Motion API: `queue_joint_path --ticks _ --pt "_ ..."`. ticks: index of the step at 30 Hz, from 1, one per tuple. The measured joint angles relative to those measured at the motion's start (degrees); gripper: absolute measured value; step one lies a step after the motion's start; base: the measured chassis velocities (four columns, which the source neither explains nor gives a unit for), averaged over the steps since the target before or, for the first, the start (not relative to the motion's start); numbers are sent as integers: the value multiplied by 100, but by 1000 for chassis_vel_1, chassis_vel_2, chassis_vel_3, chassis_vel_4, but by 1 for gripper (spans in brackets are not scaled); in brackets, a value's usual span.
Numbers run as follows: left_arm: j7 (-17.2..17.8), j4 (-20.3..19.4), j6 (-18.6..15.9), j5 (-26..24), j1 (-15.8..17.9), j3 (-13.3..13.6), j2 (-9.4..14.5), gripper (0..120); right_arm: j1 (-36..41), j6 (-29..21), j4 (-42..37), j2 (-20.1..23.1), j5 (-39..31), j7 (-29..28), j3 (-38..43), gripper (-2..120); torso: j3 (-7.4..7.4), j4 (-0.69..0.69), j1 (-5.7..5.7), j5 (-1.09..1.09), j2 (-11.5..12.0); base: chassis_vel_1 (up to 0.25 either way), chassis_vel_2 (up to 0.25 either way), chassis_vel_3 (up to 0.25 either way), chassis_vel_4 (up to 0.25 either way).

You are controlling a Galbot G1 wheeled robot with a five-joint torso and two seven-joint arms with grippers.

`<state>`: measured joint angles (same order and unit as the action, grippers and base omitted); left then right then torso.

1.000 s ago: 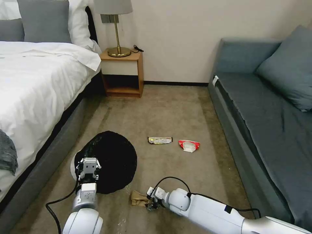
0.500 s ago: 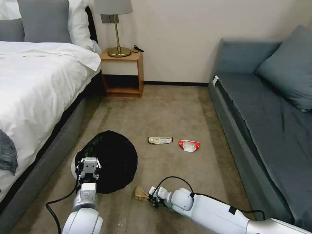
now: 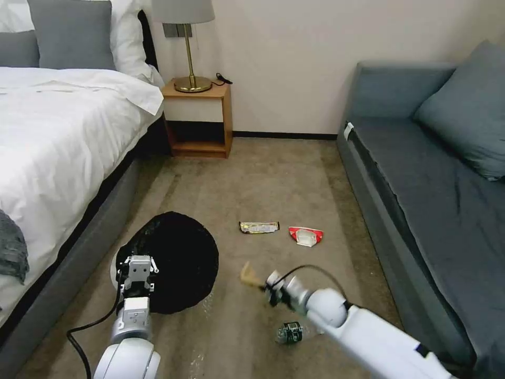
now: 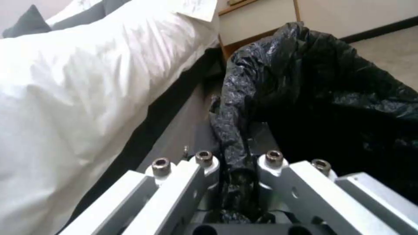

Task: Pick up the trash bin, then pick up the garbage on the floor and place it into the trash bin.

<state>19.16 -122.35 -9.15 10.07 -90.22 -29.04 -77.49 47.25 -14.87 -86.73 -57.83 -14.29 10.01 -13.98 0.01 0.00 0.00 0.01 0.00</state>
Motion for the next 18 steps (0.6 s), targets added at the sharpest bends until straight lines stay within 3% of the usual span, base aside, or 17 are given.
queue_joint_path --ticks 5,10,18 --pt "2 8 18 54 -3 102 -38 4 72 437 -335 81 141 -29 625 0 0 1 0 0 0 0 0 0 0" --pt "4 39 69 89 -1 184 -76 4 120 583 -734 6 -304 -190 946 0 0 0 0 -1 0 0 0 0 0" --pt "29 235 93 -50 136 395 -277 4 456 793 -1222 -720 -1174 -564 779 0 -1 -1 0 -1 0 0 0 0 0"
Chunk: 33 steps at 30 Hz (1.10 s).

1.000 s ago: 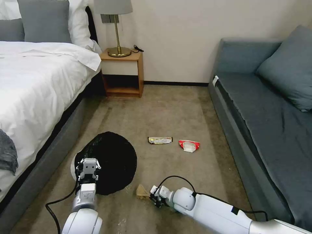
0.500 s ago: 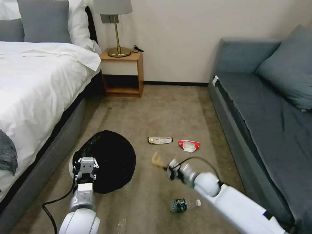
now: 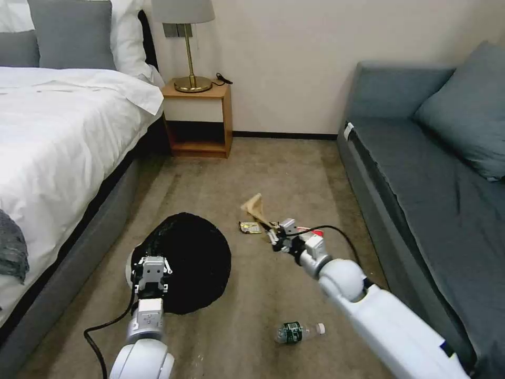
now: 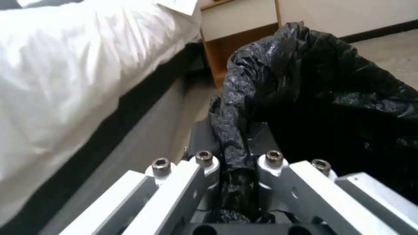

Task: Pick up the trash bin, then pick up the garbage on the floor and place it into the trash bin.

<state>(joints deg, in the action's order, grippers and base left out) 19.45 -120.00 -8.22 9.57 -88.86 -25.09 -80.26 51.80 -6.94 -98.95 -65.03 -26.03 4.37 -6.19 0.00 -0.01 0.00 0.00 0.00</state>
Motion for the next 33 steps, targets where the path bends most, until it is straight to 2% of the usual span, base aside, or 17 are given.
queue_joint_path --ticks 5,15,21,26,28,29,30,33 --pt "6 23 -1 -51 50 120 -53 4 153 7 -217 -225 -152 -11 -125 0 0 0 0 0 0 0 0 0 0" --pt "14 89 -13 -94 139 271 -110 4 258 -21 -425 -250 -199 -15 -403 0 0 1 0 0 0 0 0 0 0" --pt "43 -66 -96 -95 47 574 -176 4 204 130 146 -437 102 -23 -591 0 0 1 0 0 0 0 0 0 0" --pt "44 -72 -98 -62 34 620 -186 4 202 170 261 -478 206 -60 -592 0 0 1 0 0 0 0 0 0 0" --pt "48 -72 -98 -17 23 652 -198 4 203 231 393 -516 333 -137 -590 4 0 1 0 0 0 0 0 0 0" --pt "54 -71 -96 18 8 667 -208 4 217 275 496 -528 435 -215 -568 14 0 1 0 0 0 0 0 0 0" --pt "54 -71 -96 18 8 667 -208 4 217 275 496 -528 435 -215 -568 14 0 1 0 0 0 0 0 0 0" --pt "57 -71 -84 30 -25 666 -198 4 286 355 609 -465 691 -384 -534 25 0 1 0 0 0 0 0 0 0"
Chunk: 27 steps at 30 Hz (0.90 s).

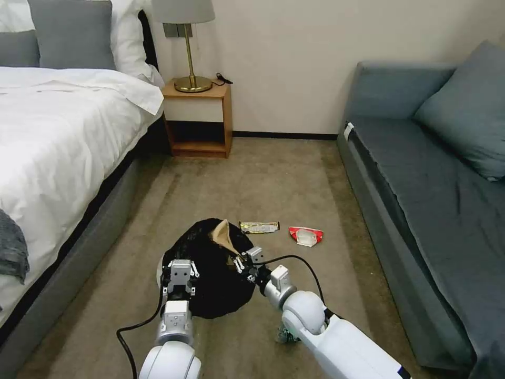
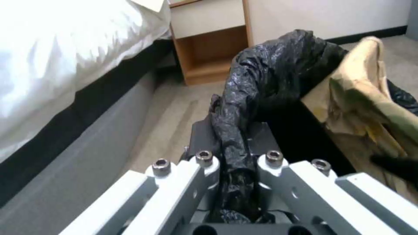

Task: Pick up the trash bin, then pick up the garbage on the floor and place it into the trash bin.

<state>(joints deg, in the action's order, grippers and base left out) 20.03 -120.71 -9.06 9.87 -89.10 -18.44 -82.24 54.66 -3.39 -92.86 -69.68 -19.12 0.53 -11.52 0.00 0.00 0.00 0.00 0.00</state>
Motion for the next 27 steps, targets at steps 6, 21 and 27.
queue_joint_path --ticks 6,21,27 --pt "-3 15 12 -48 45 -71 8 4 85 -65 -24 42 178 -228 -65 45 0 0 0 0 0 0 0 0 0" --pt "-137 564 268 -789 550 -394 -48 4 320 -140 -729 449 192 -244 164 99 0 0 0 1 0 0 0 0 0" --pt "-235 954 518 -1004 780 -330 -179 4 458 -104 -933 680 199 -238 362 100 0 0 0 1 0 0 0 0 0"
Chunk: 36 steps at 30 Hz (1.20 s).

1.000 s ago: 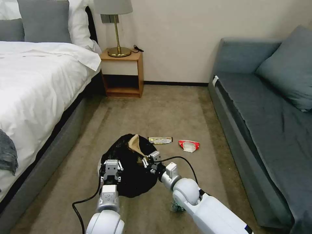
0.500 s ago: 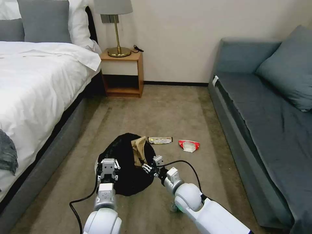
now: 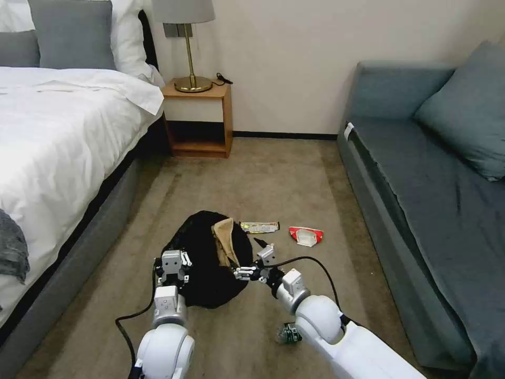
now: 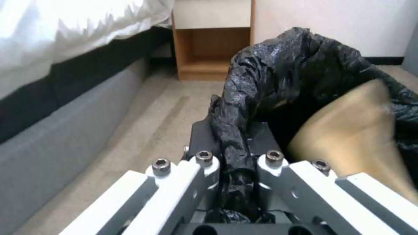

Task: Pick up the trash bin, then pick up the garbage on the floor and place it into the trash bin.

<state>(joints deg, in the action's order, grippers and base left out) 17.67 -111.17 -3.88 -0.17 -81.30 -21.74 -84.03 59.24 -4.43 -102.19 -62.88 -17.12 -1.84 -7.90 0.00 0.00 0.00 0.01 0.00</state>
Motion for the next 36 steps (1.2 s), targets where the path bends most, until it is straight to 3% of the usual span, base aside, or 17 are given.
queue_joint_path --ticks 3,9,13,18,28,36 --pt "5 253 112 64 73 40 -71 4 177 -24 -236 344 -25 28 283 100 0 -1 0 0 0 0 0 0 0" --pt "24 329 158 183 68 87 -76 4 619 -431 -625 1049 -88 299 826 100 0 1 0 0 0 0 0 0 0" --pt "43 192 138 335 21 85 -73 4 1094 -771 -719 1572 207 547 1167 100 0 0 0 1 0 0 0 0 0" --pt "50 -25 85 546 -123 87 -12 4 1486 -1006 -672 1843 638 777 1238 100 0 1 0 0 0 0 0 0 0" --pt "56 -229 36 580 -317 15 44 4 1546 -1022 -39 1818 1388 1235 483 100 0 0 0 -1 0 0 0 0 0" --pt "51 -298 67 553 -430 -24 63 4 1154 -855 677 1629 1557 1319 121 100 0 0 0 -1 0 0 0 0 0"
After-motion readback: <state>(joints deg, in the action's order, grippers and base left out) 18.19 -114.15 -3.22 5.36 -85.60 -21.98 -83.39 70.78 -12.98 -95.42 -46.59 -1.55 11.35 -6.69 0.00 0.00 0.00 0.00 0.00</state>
